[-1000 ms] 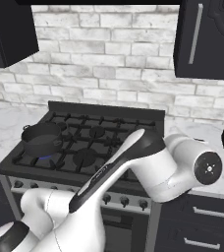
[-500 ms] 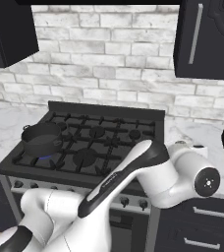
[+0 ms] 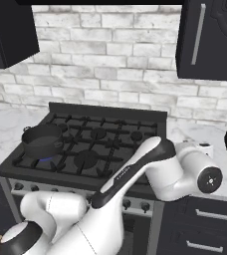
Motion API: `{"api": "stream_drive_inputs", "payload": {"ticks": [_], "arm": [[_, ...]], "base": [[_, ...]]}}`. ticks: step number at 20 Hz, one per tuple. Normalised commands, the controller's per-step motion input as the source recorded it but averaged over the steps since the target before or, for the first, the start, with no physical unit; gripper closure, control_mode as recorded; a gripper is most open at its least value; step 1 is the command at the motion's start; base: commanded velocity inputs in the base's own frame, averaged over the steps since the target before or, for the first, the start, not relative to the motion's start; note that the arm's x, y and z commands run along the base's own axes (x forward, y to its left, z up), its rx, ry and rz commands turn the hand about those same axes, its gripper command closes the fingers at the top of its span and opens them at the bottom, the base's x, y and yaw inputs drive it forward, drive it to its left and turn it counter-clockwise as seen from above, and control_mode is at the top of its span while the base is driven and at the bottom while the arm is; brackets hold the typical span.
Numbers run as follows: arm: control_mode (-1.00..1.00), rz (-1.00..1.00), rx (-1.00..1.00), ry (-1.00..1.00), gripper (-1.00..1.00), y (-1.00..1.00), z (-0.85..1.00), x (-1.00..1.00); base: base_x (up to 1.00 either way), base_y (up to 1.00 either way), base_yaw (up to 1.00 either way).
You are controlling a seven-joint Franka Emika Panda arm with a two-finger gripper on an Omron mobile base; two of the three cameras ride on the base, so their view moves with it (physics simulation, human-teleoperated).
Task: Turn on the burner for the pot on the stove. Wait thirty seconds for the pot to heat up. Then add the mushroom to the pot.
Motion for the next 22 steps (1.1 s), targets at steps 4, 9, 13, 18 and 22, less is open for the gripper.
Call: {"api": "stream_drive_inputs", "payload": {"ticks": [4,9,13,18,22], "arm": [[-1.0,0.0,0.04,0.15,-1.0,-0.43,0.0,0.26],[-1.0,0.0,0.01,0.15,-1.0,-0.19,-0.06,0.3],[-1.0,0.0,0.0,0.03,-1.0,-0.16,-0.24,0.3],[-1.0,0.01,0.0,0.0,-1.0,-0.11,-0.32,0.19],[-1.0,0.01,0.0,-0.01,-1.0,-0.04,-0.29,0.1]], "base": [[0.0,0.0,0.0],[0.0,0.0,0.0],[0.0,0.0,0.0],[0.0,0.0,0.0],[0.0,0.0,0.0]]}}
